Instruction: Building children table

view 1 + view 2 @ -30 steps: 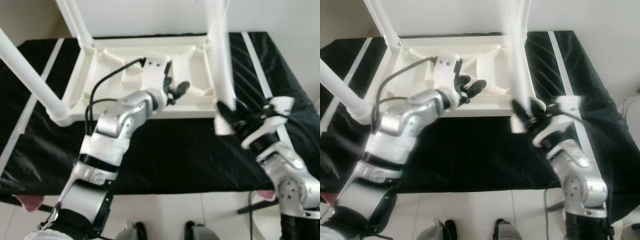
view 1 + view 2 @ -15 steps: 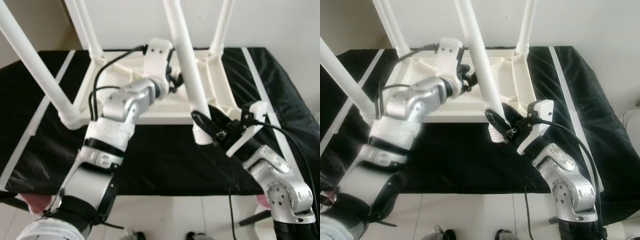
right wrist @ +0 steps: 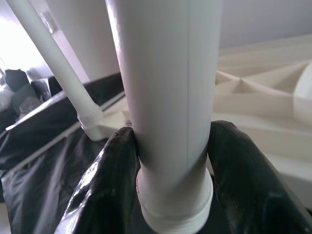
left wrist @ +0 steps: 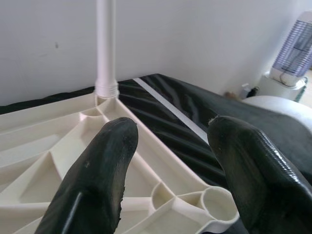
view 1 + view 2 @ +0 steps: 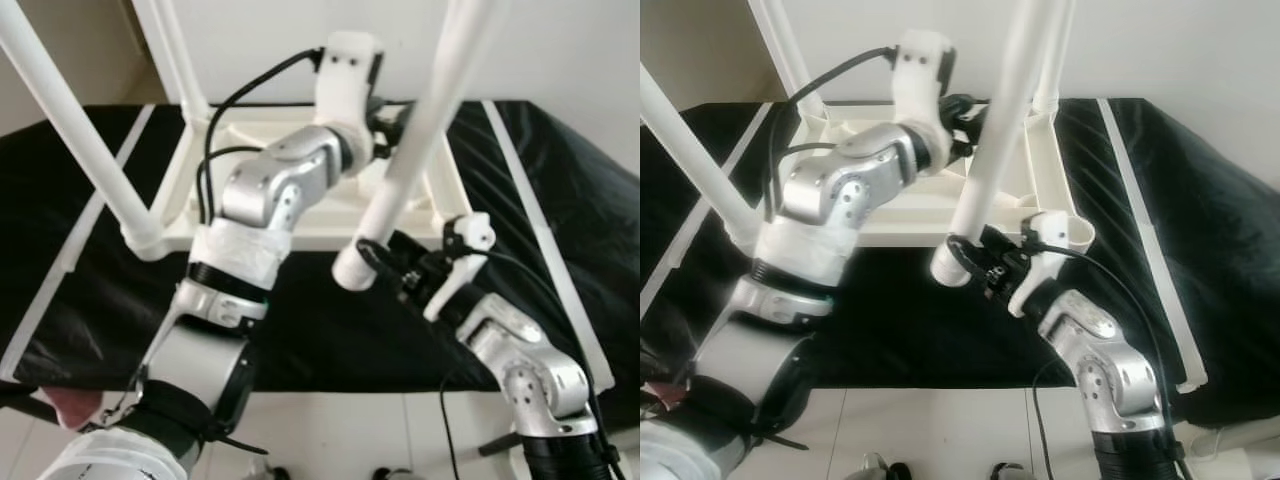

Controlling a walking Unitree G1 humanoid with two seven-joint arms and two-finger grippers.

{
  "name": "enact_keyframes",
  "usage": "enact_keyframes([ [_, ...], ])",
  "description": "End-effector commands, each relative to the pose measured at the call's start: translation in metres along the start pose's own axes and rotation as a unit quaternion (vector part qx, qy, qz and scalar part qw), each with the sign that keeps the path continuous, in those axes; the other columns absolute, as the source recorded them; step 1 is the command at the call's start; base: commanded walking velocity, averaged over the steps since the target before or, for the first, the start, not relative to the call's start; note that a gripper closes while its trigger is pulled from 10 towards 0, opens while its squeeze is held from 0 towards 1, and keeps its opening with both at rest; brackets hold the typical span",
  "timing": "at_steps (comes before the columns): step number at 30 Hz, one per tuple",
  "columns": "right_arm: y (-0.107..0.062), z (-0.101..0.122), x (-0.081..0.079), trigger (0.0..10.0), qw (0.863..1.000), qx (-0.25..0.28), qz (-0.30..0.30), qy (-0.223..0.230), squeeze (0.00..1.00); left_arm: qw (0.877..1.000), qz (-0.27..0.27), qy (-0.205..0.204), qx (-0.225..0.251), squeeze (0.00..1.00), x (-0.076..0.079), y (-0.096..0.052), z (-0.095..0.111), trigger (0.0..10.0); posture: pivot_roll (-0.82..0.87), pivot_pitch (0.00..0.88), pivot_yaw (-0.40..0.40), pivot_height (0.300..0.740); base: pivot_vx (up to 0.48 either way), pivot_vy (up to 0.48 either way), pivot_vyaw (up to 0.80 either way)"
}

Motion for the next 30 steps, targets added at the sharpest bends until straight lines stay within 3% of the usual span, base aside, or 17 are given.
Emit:
enact_keyframes([
  [1, 0.000, 0.004, -0.001, 10.0, 1.000, 0.011, 0.002, -0.006, 0.00, 1.000, -0.011, 0.014, 0.007, 0.00, 0.000, -0.001, 0.004, 10.0, -0.14, 0.115, 0.038, 0.740, 0.000, 0.000, 0.00],
  [4, -0.006, 0.014, 0.006, 10.0, 0.999, 0.032, -0.012, -0.004, 0.00, 1.000, 0.011, 0.016, 0.004, 0.00, -0.013, -0.004, -0.001, 10.0, -0.15, 0.121, 0.041, 0.740, 0.000, 0.000, 0.00],
  [14, -0.017, 0.033, 0.018, 10.0, 0.997, 0.062, -0.049, -0.016, 0.00, 0.997, 0.063, 0.031, 0.011, 0.00, -0.033, -0.012, -0.005, 10.0, -0.16, 0.129, 0.047, 0.740, 0.000, 0.000, 0.00],
  [15, -0.021, 0.037, 0.023, 4.0, 0.995, 0.072, -0.066, -0.019, 0.00, 0.996, 0.080, 0.030, 0.016, 0.00, -0.038, -0.014, -0.006, 10.0, -0.16, 0.130, 0.047, 0.740, 0.000, 0.000, 0.00],
  [16, -0.021, 0.037, 0.023, 4.0, 0.995, 0.072, -0.066, -0.019, 0.00, 0.996, 0.080, 0.030, 0.016, 0.00, -0.038, -0.014, -0.006, 10.0, -0.16, 0.130, 0.047, 0.740, 0.000, 0.000, 0.00],
  [17, -0.024, 0.043, 0.031, 1.4, 0.992, 0.084, -0.092, -0.020, 0.00, 0.995, 0.098, 0.029, 0.020, 0.00, -0.043, -0.016, -0.007, 10.0, -0.16, 0.130, 0.047, 0.740, 0.000, 0.000, 0.00],
  [18, -0.024, 0.043, 0.031, 1.4, 0.992, 0.084, -0.092, -0.020, 0.00, 0.995, 0.098, 0.029, 0.020, 0.00, -0.043, -0.016, -0.007, 10.0, -0.16, 0.130, 0.047, 0.740, 0.000, 0.000, 0.00],
  [19, -0.029, 0.048, 0.040, 0.0, 0.987, 0.097, -0.124, -0.020, 0.00, 0.993, 0.111, 0.029, 0.021, 0.00, -0.047, -0.019, -0.011, 10.0, -0.16, 0.130, 0.048, 0.740, 0.000, 0.000, 0.00],
  [20, -0.033, 0.054, 0.052, 0.0, 0.980, 0.107, -0.163, -0.028, 0.00, 0.992, 0.116, 0.033, 0.022, 0.00, -0.048, -0.021, -0.014, 10.0, -0.16, 0.130, 0.047, 0.740, 0.000, 0.000, 0.00],
  [23, -0.036, 0.058, 0.058, 0.0, 0.975, 0.113, -0.188, -0.035, 0.00, 0.992, 0.117, 0.036, 0.022, 0.00, -0.048, -0.023, -0.016, 10.0, -0.16, 0.130, 0.047, 0.740, 0.000, 0.000, 0.00],
  [24, -0.040, 0.063, 0.069, 10.0, 0.966, 0.114, -0.228, -0.045, 0.00, 0.993, 0.108, 0.029, 0.022, 0.00, -0.043, -0.024, -0.021, 10.0, -0.15, 0.130, 0.046, 0.740, 0.000, 0.000, 0.00],
  [25, -0.040, 0.063, 0.069, 10.0, 0.966, 0.114, -0.228, -0.045, 0.00, 0.993, 0.108, 0.029, 0.022, 0.00, -0.043, -0.024, -0.021, 10.0, -0.15, 0.130, 0.046, 0.740, 0.000, 0.000, 0.00],
  [26, -0.043, 0.067, 0.077, 10.0, 0.957, 0.114, -0.262, -0.055, 0.00, 0.995, 0.091, 0.026, 0.024, 0.00, -0.034, -0.025, -0.025, 10.0, -0.16, 0.131, 0.046, 0.740, 0.000, 0.000, 0.00],
  [28, -0.044, 0.075, 0.090, 10.0, 0.939, 0.095, -0.317, -0.093, 0.00, 0.998, 0.020, 0.039, 0.036, 0.00, 0.005, -0.029, -0.037, 10.0, -0.16, 0.135, 0.044, 0.740, 0.000, 0.000, 0.00],
  [30, -0.044, 0.075, 0.092, 10.0, 0.937, 0.091, -0.323, -0.101, 0.00, 0.998, 0.006, 0.043, 0.040, 0.00, 0.011, -0.030, -0.038, 10.0, -0.16, 0.135, 0.044, 0.740, 0.000, 0.000, 0.00],
])
Point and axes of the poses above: a point about 5 cm out from each wrist's last joint towards the gripper, its own y axis pointing out of the wrist towards the gripper, its own z axis along the axis of the wrist's last joint, x = y × z, the point moved 1 cm from there along y, pointing out of the wrist towards the gripper, and after that the axes turned 11 degrees about y, right-handed, at the moved point
